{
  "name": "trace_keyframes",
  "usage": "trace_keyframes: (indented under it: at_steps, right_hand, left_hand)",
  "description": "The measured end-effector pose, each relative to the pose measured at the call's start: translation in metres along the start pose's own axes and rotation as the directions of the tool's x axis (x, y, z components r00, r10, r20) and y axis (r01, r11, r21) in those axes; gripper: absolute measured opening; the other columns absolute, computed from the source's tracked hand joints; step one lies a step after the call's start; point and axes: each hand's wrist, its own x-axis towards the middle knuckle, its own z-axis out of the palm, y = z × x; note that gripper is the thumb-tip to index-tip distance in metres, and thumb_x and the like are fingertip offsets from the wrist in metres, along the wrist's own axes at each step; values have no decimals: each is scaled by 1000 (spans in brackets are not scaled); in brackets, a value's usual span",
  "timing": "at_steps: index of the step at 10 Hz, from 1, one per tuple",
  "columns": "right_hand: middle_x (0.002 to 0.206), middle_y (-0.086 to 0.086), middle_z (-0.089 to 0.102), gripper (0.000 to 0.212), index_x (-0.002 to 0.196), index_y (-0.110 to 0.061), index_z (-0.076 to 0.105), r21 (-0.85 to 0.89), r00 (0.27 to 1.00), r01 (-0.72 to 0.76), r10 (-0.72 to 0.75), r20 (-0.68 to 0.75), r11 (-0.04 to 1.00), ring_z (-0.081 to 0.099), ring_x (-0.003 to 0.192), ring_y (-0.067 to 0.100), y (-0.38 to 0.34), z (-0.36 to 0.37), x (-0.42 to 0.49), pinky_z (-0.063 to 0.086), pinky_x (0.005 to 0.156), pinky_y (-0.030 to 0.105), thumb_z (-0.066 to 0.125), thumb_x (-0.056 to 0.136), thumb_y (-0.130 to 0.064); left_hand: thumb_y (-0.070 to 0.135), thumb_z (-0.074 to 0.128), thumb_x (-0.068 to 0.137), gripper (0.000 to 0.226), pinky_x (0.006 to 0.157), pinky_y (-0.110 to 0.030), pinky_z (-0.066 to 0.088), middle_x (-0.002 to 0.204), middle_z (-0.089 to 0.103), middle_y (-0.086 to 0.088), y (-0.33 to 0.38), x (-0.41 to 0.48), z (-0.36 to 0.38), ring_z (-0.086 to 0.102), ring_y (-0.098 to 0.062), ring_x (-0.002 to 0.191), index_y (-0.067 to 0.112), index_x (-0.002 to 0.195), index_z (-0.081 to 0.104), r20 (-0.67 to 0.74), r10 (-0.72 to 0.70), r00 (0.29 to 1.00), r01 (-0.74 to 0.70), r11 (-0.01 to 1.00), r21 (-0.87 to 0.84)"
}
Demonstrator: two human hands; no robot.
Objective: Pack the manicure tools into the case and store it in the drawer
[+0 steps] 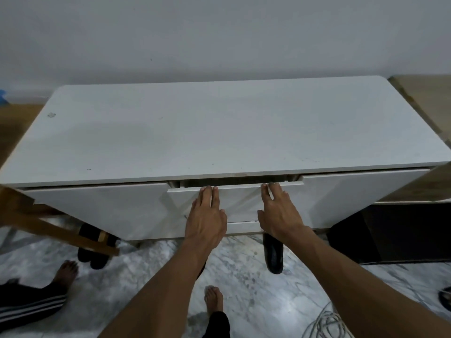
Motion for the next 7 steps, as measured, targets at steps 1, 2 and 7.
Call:
trace_keyframes:
  at_steps: [1, 2, 7]
  right_hand:
    - [159, 13, 11, 74, 152, -3, 10, -16, 1000, 9, -9, -2, 1000, 18, 145, 31, 1, -1, 15, 20, 121, 40, 50, 94, -25]
    - [156, 15, 18, 78, 151, 0, 16, -32, 999, 20, -21, -32, 999, 21, 143, 32, 3, 1, 27, 23, 120, 42, 54, 88, -24]
    - [147, 13, 39, 62, 144, -7, 34, 55, 996, 26, -30, 82, 998, 45, 130, 33, 8, -36, 22, 39, 107, 41, 55, 90, -31]
  left_hand:
    - [21, 56, 88, 62, 104, -50, 42, 142, 43, -24, -4, 13, 0, 41, -37, 133, -6, 140, 37, 0, 2, 1000, -2, 1000, -29]
    - [20, 61, 85, 63, 102, -50, 44, 139, 46, -25, -5, 23, 0, 45, -39, 129, -7, 138, 40, -2, 6, 1000, -6, 1000, -5]
    - [37, 34, 97, 69, 118, -46, 9, 160, 5, -11, 0, 16, -19, 5, -31, 147, 9, 152, 4, 113, -36, 993, 40, 999, -34]
